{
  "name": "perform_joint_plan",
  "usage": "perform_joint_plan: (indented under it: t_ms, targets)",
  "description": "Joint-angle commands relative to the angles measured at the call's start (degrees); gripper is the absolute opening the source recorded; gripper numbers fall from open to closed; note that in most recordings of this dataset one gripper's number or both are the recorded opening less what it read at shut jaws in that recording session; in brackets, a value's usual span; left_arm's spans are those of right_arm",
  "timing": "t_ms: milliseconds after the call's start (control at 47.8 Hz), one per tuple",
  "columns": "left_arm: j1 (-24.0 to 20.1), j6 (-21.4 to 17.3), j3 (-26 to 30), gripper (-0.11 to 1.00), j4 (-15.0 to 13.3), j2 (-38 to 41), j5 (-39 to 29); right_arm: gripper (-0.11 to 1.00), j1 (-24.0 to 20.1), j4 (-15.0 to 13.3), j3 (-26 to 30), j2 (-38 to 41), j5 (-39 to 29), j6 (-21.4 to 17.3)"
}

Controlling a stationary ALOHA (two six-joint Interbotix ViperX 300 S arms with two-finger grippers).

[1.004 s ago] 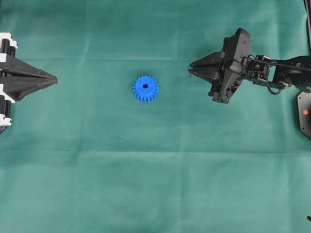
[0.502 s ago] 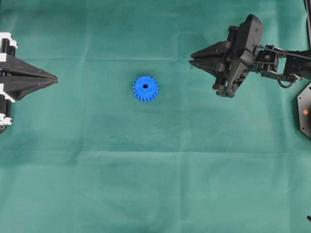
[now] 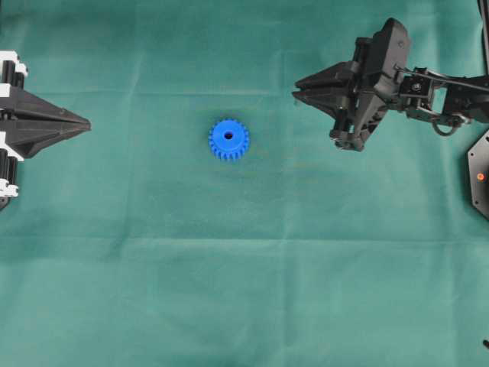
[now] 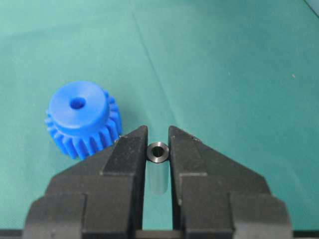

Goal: Insert the shaft placed at a random location into the center hole of the small gear at another random location.
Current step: 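Carry the shaft with the right gripper over the blue gear's hole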

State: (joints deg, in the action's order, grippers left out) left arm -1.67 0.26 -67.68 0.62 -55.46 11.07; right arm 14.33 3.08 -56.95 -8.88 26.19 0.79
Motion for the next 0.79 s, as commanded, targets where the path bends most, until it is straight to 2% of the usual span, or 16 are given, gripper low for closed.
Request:
perform_joint_plan:
  t_ms: [0,481,774]
  targets:
    - [-0.18,-0.09,1.14,0.00,0.18,0.44,0.26,0.13,-1.05,0.00,2.90,0.88,-0.18,-0.44]
    - [-0.26,-0.09,1.05,0.00,0.18,0.62,0.26,0.13,-5.27,0.00,15.29,9.67,-3.69,-0.35]
    - [-0.26,-0.09,1.14,0.00,0.18,0.62,0.26,0.13,-6.33,0.00,18.98,12.22,-3.78,-0.35]
